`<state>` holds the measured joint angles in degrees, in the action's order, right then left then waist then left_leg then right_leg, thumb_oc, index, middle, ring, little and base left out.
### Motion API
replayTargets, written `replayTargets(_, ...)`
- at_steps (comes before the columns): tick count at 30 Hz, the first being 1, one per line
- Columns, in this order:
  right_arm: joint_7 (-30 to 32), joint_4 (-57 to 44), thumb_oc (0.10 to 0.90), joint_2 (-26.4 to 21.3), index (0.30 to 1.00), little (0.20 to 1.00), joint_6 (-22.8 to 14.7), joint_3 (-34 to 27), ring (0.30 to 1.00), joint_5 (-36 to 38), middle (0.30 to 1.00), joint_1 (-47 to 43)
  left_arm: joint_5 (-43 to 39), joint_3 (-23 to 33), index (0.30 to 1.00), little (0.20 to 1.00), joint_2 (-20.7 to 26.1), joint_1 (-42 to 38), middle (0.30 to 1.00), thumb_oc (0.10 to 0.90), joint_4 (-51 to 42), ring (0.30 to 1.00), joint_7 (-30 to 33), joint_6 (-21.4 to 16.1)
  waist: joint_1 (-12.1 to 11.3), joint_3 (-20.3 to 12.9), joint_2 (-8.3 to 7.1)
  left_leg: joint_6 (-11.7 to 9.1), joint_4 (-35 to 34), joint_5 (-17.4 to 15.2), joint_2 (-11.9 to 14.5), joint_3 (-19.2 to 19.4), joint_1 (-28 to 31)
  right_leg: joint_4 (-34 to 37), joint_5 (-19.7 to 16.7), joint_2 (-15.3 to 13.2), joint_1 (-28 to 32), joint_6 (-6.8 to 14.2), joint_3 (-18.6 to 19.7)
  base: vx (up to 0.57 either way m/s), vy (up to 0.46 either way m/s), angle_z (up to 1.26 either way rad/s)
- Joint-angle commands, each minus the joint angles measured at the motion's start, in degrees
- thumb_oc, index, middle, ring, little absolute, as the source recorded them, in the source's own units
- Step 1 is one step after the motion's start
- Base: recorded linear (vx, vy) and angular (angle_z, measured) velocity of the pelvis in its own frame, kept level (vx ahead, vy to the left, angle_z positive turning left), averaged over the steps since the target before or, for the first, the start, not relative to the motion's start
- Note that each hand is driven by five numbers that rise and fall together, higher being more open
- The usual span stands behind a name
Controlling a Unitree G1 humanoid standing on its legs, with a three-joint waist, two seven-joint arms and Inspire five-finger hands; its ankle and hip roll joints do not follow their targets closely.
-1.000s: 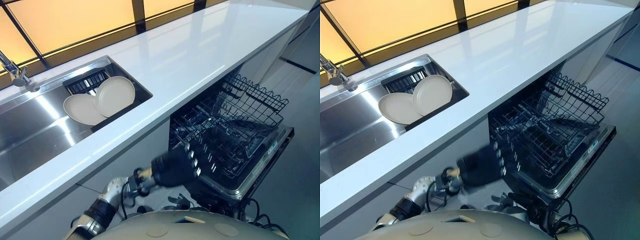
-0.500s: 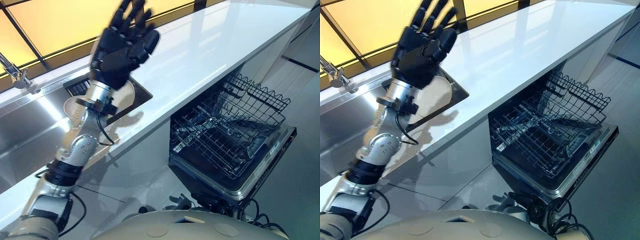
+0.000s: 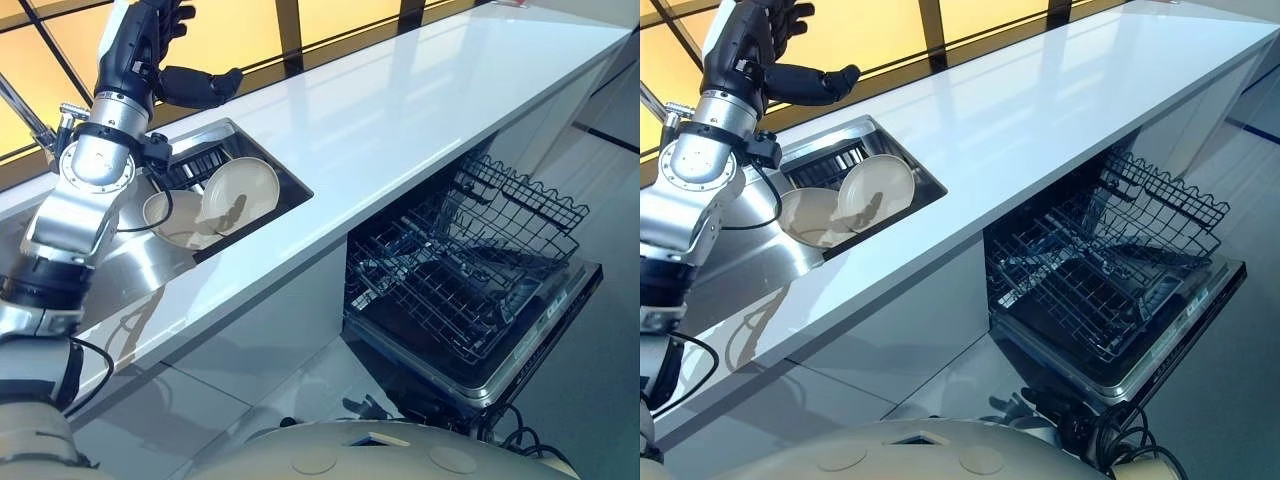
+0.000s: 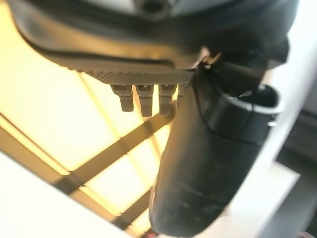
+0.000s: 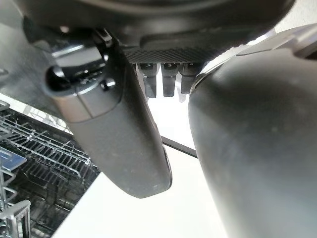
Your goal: Pick up plates and place into dishwasher.
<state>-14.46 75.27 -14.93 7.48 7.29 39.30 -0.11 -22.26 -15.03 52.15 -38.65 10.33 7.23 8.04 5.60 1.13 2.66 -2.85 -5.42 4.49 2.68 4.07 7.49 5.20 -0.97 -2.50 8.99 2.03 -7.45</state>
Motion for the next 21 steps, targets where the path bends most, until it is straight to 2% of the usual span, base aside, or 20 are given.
replayTargets(1, -1.7, 2.1, 0.800, -1.3, 0.900, 0.900, -0.3, -0.6, 0.900, -1.2, 0.900, -1.5, 3.1, -2.8, 0.900, 0.900, 4.7, -14.0, 0.900, 0.800, 9.8, 0.900, -3.8, -0.4, 0.8, -0.3, 1.90, 4.2, 0.9, -6.4, -5.8, 0.1, 0.2, -8.8, 4.2, 2.3, -4.8, 3.3, -0.8, 0.07, 0.085, -0.11)
replayTargets(6, -1.6, 2.3, 0.800, -2.0, 0.900, 0.900, -0.9, -1.2, 0.900, -2.2, 0.900, -1.0, 4.6, -7.6, 0.900, 0.900, 4.4, -17.3, 0.900, 0.800, 20.1, 0.900, -8.6, 1.6, 2.0, 0.4, 2.33, 4.4, 1.0, -6.5, -6.3, 1.2, 0.0, -9.2, 3.7, 1.9, -5.7, 4.1, -0.3, 0.06, 0.090, -0.09)
replayTargets(11, -1.6, 1.8, 0.800, -2.6, 0.900, 0.900, -1.5, -1.7, 0.900, -2.9, 0.900, -0.6, 7.0, -9.9, 0.900, 0.900, 3.3, -18.5, 0.900, 0.800, 26.9, 0.900, -12.5, 3.3, 3.1, 1.6, 2.43, 4.8, 1.3, -6.9, -6.8, 2.4, -0.2, -9.6, 3.1, 1.4, -6.7, 5.0, 0.5, 0.05, 0.094, -0.14)
replayTargets(15, -1.5, 1.3, 0.800, -3.2, 0.900, 0.900, -1.7, -2.3, 0.900, -3.2, 0.900, -0.2, 8.5, -10.6, 0.900, 0.900, 2.5, -18.7, 0.900, 0.800, 30.1, 0.900, -14.1, 4.9, 3.9, 2.9, 2.36, 5.1, 1.9, -7.1, -7.1, 3.4, -0.8, -10.5, 2.8, 1.0, -7.9, 5.6, 1.2, 0.02, 0.086, -0.07)
replayTargets(21, -1.7, 0.1, 0.800, -3.8, 0.900, 0.900, -1.8, -2.8, 0.900, -3.3, 0.900, 0.2, 11.0, -10.6, 0.900, 0.900, 1.7, -18.7, 0.900, 0.800, 31.8, 0.900, -13.3, 6.6, 4.7, 4.6, 2.25, 5.4, 2.7, -7.5, -7.3, 4.8, -1.6, -11.6, 2.5, 0.4, -9.3, 6.2, 2.2, 0.01, 0.073, -0.08)
